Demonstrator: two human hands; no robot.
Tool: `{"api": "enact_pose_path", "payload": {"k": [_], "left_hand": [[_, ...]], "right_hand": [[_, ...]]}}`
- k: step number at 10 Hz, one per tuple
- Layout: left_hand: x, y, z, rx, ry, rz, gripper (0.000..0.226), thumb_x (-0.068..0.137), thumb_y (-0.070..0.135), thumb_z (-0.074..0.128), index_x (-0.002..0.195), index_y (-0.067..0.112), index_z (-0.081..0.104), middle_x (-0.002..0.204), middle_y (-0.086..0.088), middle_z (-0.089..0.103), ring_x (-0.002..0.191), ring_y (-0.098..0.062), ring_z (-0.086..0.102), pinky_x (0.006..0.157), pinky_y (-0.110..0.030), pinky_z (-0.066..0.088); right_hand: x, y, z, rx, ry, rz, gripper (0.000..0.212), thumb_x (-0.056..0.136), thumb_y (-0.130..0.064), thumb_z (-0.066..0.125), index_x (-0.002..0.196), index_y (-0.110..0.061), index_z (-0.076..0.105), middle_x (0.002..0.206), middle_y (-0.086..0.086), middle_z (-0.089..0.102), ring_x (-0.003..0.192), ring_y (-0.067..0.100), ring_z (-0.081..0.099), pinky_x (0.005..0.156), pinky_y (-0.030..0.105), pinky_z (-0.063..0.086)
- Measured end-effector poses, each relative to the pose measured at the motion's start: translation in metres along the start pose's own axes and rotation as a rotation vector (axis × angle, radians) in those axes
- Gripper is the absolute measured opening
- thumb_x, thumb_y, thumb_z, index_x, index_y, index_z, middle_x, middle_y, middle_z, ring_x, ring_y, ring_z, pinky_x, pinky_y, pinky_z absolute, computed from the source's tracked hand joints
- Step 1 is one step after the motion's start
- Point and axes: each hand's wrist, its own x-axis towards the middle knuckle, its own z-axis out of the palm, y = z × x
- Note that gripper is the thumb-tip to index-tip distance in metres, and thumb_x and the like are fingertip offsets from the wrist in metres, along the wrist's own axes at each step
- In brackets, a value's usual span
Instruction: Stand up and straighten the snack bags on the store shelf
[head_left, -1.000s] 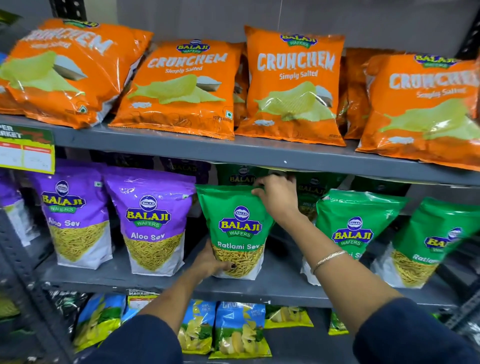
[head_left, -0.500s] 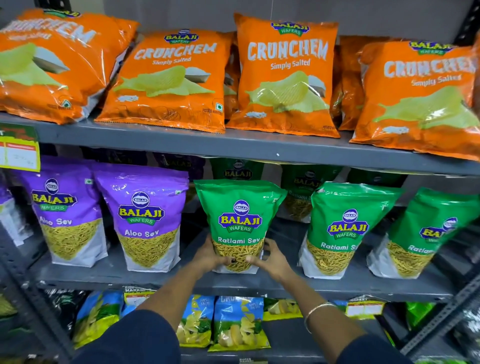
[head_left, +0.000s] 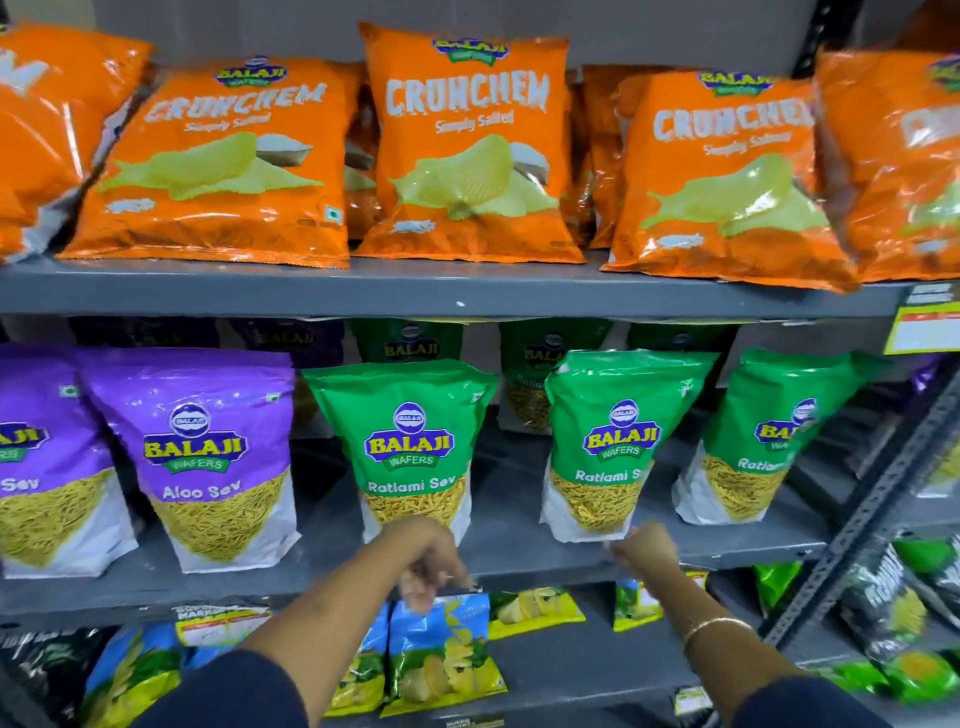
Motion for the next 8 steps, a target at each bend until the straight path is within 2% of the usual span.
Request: {"api": "enact_pose_path", "payload": {"k": [1,2,3,4,5,6,7,8], "left_hand": [[0.019,0.071,0.016,-0.268,0.368,0.451,0.074,0.079,0.028,0.068,0.137,0.003,0.029,0.132,-0.009,0.05,0.114,-0.022,0.055,0.087,-0.037,0.049],[0.031,0.111,0.028,-0.426,0.542,0.584,0.087,0.067,0.025,0.079,0.137,0.007,0.029,0.141,-0.011,0.046,0.127,-0.026,0.046,0.103,-0.039,0.043],[0.044,0.132,0.037,-0.652,0.654,0.625,0.087,0.061,0.008,0.083,0.133,0.009,0.035,0.133,-0.013,0.055,0.122,-0.027,0.053,0.104,-0.042,0.045],[0.041,0.133,0.039,-0.682,0.745,0.576,0.087,0.062,0.006,0.082,0.135,0.008,0.034,0.131,-0.012,0.057,0.121,-0.026,0.054,0.1,-0.036,0.046],[0.034,0.131,0.044,-0.704,0.737,0.538,0.087,0.067,0.003,0.078,0.138,0.007,0.028,0.135,-0.013,0.053,0.125,-0.027,0.05,0.097,-0.032,0.045],[0.032,0.133,0.043,-0.688,0.718,0.5,0.089,0.069,0.005,0.078,0.139,0.006,0.024,0.14,-0.015,0.048,0.129,-0.028,0.045,0.105,-0.039,0.042],[0.016,0.133,0.049,-0.574,0.823,0.437,0.098,0.068,0.02,0.079,0.141,0.002,0.017,0.147,-0.019,0.031,0.137,-0.032,0.032,0.112,-0.042,0.033],[-0.007,0.126,0.055,-0.503,1.18,0.515,0.086,0.073,0.032,0.072,0.138,0.004,0.023,0.145,-0.017,0.03,0.136,-0.032,0.032,0.11,-0.041,0.033]], "right_hand": [[0.023,0.008,-0.05,0.25,-0.076,-0.115,0.083,0.07,-0.005,0.079,0.137,0.004,0.031,0.138,0.023,0.045,0.122,0.036,0.047,0.092,0.043,0.043],[0.036,0.003,-0.062,0.191,-0.241,-0.244,0.103,0.068,-0.015,0.081,0.146,-0.004,0.015,0.148,0.014,0.034,0.137,0.033,0.035,0.102,0.037,0.037],[0.048,0.003,-0.052,0.228,-0.281,-0.37,0.095,0.061,-0.02,0.085,0.138,-0.01,0.031,0.138,0.011,0.049,0.132,0.032,0.043,0.107,0.042,0.039],[0.048,0.002,-0.048,0.259,-0.241,-0.4,0.087,0.065,-0.013,0.083,0.135,-0.006,0.034,0.134,0.015,0.053,0.127,0.032,0.048,0.103,0.042,0.042],[0.041,0.001,-0.048,0.274,-0.274,-0.424,0.084,0.066,-0.011,0.082,0.133,-0.001,0.034,0.134,0.017,0.052,0.126,0.032,0.049,0.094,0.034,0.042],[0.035,-0.001,-0.053,0.33,-0.313,-0.461,0.103,0.054,-0.027,0.086,0.136,0.0,0.028,0.139,0.018,0.045,0.131,0.033,0.043,0.099,0.035,0.04],[0.012,-0.008,-0.067,0.307,-0.011,-0.556,0.108,0.065,-0.044,0.078,0.145,-0.005,0.017,0.151,0.016,0.026,0.141,0.031,0.023,0.113,0.045,0.029],[-0.011,-0.017,-0.085,0.251,0.381,-0.759,0.091,0.076,-0.058,0.058,0.142,-0.008,0.022,0.149,0.014,0.026,0.139,0.028,0.022,0.113,0.042,0.027]]}}
